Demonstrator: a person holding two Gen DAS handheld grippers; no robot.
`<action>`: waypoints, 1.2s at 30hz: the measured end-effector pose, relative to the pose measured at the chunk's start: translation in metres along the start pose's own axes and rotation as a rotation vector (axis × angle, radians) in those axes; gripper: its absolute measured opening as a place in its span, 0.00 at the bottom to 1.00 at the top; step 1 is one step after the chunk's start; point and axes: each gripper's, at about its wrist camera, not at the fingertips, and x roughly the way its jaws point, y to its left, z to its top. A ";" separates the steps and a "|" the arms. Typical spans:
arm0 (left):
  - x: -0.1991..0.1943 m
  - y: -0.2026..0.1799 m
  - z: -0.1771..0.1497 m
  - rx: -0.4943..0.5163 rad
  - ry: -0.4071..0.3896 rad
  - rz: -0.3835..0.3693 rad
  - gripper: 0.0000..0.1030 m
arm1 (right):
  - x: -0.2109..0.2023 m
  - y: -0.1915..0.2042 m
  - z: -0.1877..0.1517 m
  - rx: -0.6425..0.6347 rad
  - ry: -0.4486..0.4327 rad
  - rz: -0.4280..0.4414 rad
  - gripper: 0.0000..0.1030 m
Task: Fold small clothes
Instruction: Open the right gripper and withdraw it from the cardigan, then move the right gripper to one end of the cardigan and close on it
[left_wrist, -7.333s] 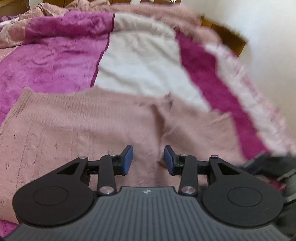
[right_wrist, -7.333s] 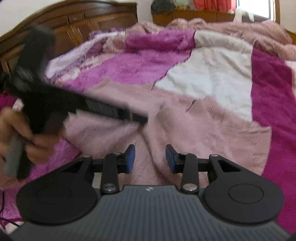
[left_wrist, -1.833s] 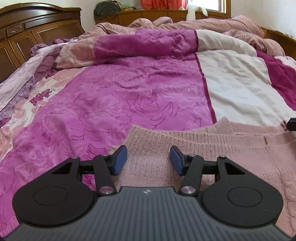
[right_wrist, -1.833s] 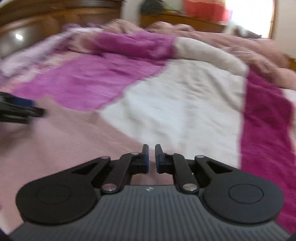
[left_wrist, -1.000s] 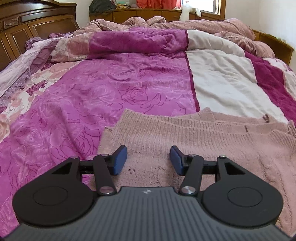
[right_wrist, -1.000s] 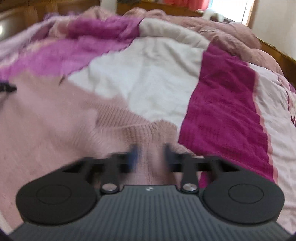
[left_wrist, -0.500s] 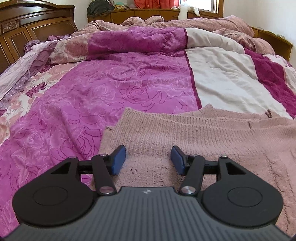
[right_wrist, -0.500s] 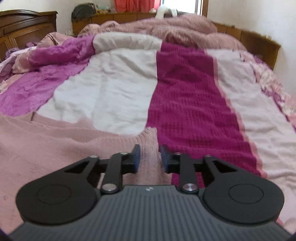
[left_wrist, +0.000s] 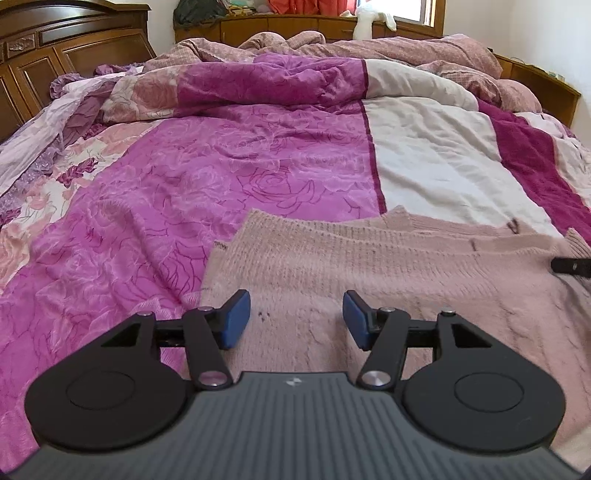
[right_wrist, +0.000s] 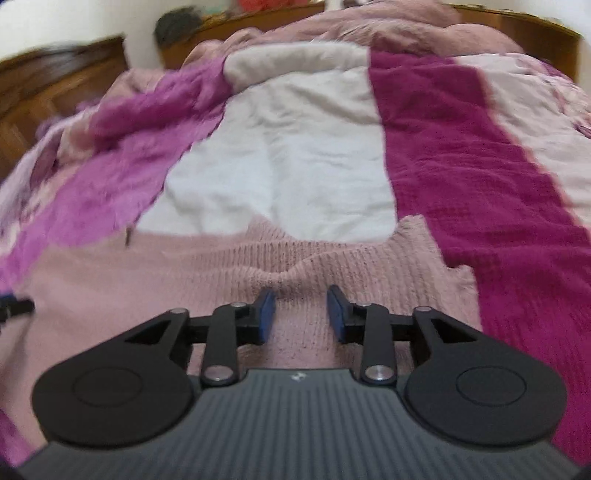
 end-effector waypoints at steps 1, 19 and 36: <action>-0.005 0.000 0.000 -0.002 0.005 0.000 0.62 | -0.012 0.001 -0.002 0.002 -0.028 -0.009 0.52; -0.082 -0.010 -0.033 -0.081 0.113 -0.013 0.73 | -0.133 -0.036 -0.073 0.186 -0.128 -0.115 0.52; -0.098 -0.062 -0.065 0.014 0.178 -0.043 0.74 | -0.117 -0.087 -0.114 0.465 -0.041 0.003 0.55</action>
